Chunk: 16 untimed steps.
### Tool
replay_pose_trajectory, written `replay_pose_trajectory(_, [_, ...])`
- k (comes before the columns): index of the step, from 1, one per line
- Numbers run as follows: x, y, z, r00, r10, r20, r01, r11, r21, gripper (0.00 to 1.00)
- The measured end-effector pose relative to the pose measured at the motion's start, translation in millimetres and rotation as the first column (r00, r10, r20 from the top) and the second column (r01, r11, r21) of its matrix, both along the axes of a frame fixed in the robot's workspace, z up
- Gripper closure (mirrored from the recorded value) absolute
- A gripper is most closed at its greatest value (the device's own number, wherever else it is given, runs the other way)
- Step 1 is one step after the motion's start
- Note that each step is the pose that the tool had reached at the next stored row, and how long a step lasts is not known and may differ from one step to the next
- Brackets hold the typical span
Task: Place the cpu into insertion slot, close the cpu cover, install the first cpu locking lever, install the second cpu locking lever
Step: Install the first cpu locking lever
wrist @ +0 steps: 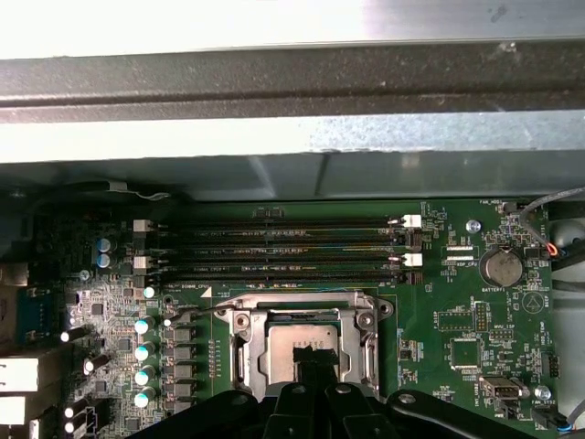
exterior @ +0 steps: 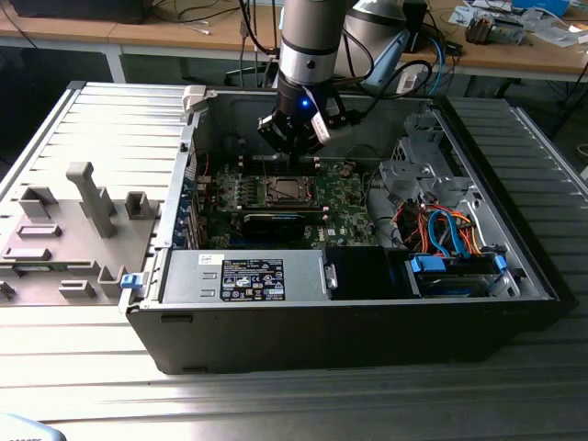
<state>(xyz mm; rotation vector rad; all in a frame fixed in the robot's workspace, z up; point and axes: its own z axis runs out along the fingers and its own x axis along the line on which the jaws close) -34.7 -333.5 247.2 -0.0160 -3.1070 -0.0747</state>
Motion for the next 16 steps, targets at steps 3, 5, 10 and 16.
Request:
replay_pose_trajectory(3, [0.0,0.0,0.0,1.0,0.002,0.0,-0.002,1.0,0.0,0.89])
replay_pose_trajectory(5, [0.0,0.0,0.0,1.0,0.002,0.0,-0.002,1.0,0.0,0.89])
replay_pose_trajectory(10, [0.0,0.0,0.0,1.0,0.005,0.0,-0.005,1.0,0.0,0.89])
replay_pose_trajectory(16, [0.0,0.0,0.0,1.0,0.009,0.0001,-0.009,1.0,-0.0001,0.89])
